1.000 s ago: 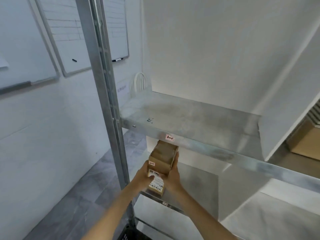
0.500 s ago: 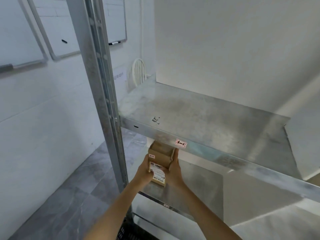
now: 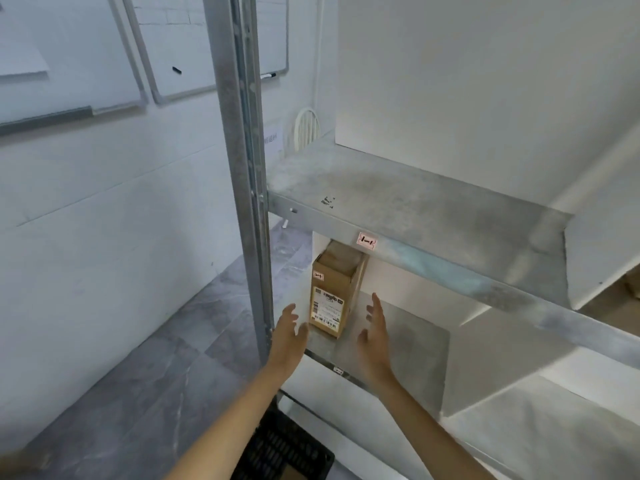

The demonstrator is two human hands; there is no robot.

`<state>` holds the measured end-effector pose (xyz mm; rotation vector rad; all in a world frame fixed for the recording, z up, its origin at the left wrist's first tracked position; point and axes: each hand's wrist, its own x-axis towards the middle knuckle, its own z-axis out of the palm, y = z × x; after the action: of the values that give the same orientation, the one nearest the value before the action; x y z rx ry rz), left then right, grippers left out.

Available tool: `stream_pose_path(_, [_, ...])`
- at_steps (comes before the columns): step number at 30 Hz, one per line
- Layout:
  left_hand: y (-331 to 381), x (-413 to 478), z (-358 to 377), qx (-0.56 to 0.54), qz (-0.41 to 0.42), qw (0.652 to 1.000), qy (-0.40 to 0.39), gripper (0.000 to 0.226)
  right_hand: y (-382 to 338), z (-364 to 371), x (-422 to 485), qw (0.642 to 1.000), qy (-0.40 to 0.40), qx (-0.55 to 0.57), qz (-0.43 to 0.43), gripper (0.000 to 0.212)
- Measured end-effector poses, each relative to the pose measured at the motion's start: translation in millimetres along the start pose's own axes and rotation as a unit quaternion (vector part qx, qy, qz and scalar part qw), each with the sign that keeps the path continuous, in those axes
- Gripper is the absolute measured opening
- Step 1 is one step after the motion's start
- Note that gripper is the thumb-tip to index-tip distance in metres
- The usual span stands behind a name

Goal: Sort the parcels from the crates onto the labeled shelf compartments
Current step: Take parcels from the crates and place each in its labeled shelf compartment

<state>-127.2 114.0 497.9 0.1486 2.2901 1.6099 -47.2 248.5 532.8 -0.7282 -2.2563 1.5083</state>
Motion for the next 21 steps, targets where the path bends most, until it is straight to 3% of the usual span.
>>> stream_pose_path(5, [-45.6,-78.4,-1.2,-0.037,-0.034,0.994,0.093,0.019,23.7,-2.0,-67.2,0.995,-0.073,0.02,-0.062,0.061])
stream_pose_path(12, [-131.8,-165.6,-6.6,-0.019,-0.155,0.976,0.149,0.022,99.6,17.9,-128.3,0.955,-0.288,-0.07,-0.007,0.038])
stream_pose_path(17, [-204.8,-190.4,3.8,-0.017,-0.263,0.955,0.138,0.022,168.1,47.6,-138.3,0.915,-0.372,-0.154,0.028,0.034])
stream_pose_path(21, [-277.9,-174.4,19.4,-0.038,-0.297,0.943,0.143,0.022,234.7,93.1,-120.8,0.88,-0.414,-0.222,0.072,0.031])
